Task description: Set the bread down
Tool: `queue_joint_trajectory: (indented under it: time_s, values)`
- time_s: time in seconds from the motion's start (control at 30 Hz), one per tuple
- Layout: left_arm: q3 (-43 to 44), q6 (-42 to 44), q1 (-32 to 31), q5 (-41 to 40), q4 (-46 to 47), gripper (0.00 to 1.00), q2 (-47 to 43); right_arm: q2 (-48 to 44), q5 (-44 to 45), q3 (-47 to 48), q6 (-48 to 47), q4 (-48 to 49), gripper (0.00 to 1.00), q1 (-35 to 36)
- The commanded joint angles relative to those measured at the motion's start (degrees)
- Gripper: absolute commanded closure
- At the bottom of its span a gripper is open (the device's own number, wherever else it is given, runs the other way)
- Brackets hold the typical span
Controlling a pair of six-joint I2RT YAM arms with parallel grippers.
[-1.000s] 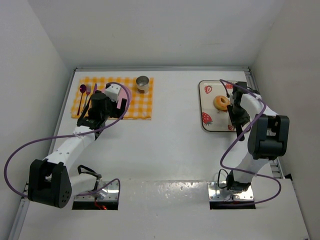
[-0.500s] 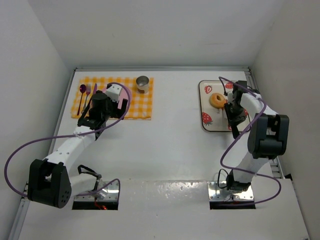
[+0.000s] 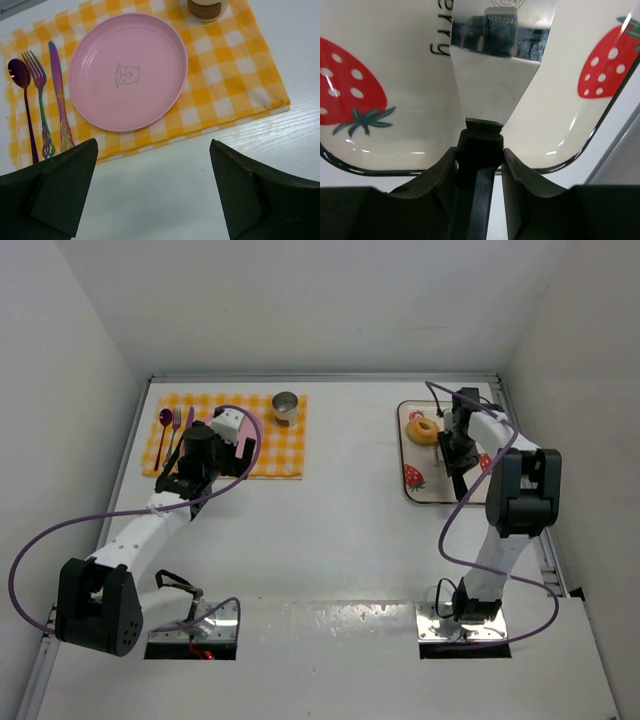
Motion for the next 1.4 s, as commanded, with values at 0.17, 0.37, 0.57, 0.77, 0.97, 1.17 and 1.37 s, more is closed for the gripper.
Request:
queue_joint_trajectory:
  time_s: [0.17,0.37,0.57,0.77,0.97,1.17,1.37]
  values:
    - [1.89,0.61,-0.62,-1.0,0.82,0.0,-0.4,1.81,-2.14,3.76,3.21,3.62,1.0,1.16]
    - [1.89,0.61,-0.62,-1.0,0.82,0.0,-0.4,3.66,-3.37,6.74,4.53,3.89,1.0,1.59]
    - [1.36,0.61,-0.62,-1.0,0.82,0.0,-0.4,6.56,-3.46,9.99,4.53,1.79,1.0,2.47]
    - [1.36,0.61,-0.62,-1.0,0.82,0.0,-0.93,7.97,-2.49,12.46,3.65,1.43,1.0,3.18]
    - [0.83,1.14,-0.62,-1.0,0.82,0.0,-0.93,10.34,-5.04,14.65,7.51,2.04,1.0,3.26]
    - [0.83,1.14,-0.62,-1.53,0.29,0.0,-1.98,13.68,-6.01,18.78,9.54,1.87,1.0,4.92]
    - [0.3,1.67,-0.62,-2.05,0.29,0.0,-2.51,14.39,-7.41,20.2,11.47,2.83,1.0,6.43]
